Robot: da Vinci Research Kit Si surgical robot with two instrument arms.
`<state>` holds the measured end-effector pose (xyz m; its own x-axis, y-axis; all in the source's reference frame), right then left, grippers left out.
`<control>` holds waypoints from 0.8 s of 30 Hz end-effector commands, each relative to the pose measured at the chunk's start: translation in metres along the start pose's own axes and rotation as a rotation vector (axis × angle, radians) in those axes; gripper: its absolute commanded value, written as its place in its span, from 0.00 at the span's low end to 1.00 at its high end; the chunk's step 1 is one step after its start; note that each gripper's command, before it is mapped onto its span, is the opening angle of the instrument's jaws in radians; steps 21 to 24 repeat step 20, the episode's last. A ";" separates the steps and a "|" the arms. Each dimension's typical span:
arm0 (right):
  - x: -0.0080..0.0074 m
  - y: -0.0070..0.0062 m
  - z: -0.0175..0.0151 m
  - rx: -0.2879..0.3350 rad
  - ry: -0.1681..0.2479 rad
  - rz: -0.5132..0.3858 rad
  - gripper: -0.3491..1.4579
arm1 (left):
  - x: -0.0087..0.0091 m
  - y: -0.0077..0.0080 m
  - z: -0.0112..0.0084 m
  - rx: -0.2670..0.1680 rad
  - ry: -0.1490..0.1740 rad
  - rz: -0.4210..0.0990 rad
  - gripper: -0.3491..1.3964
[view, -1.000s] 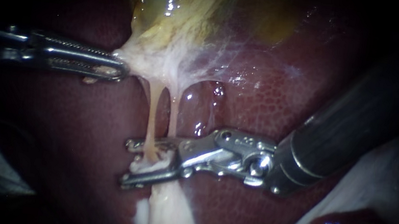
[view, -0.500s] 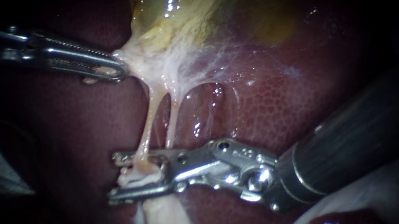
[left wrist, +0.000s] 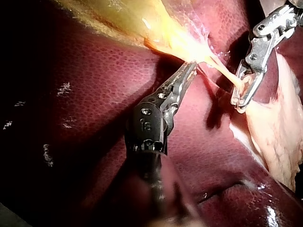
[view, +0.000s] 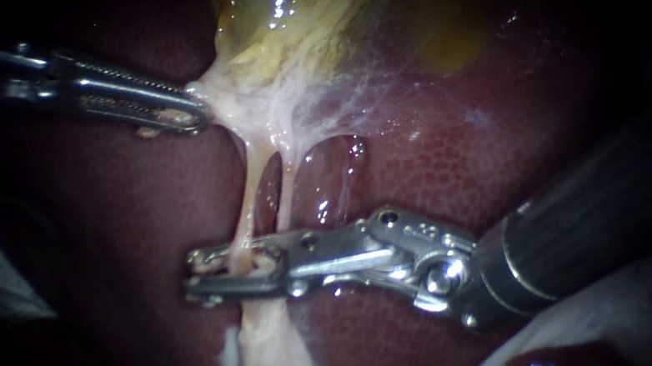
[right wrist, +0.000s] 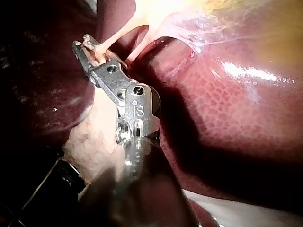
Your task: Clipping second clip left tube
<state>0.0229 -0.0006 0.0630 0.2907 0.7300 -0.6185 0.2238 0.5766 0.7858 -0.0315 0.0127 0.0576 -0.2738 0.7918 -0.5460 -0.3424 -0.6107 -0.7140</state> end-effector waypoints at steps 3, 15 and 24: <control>0.0002 -0.0001 -0.0001 0.004 -0.001 0.008 0.00 | 0.0000 0.0000 0.0000 0.000 0.000 0.000 0.00; 0.0000 0.0000 -0.0002 0.005 -0.001 0.025 0.00 | 0.0000 0.0000 0.0000 0.000 0.000 0.000 0.00; -0.0001 0.0001 -0.0003 0.006 0.000 0.036 0.00 | 0.0000 0.0000 0.0000 0.000 0.000 0.000 0.00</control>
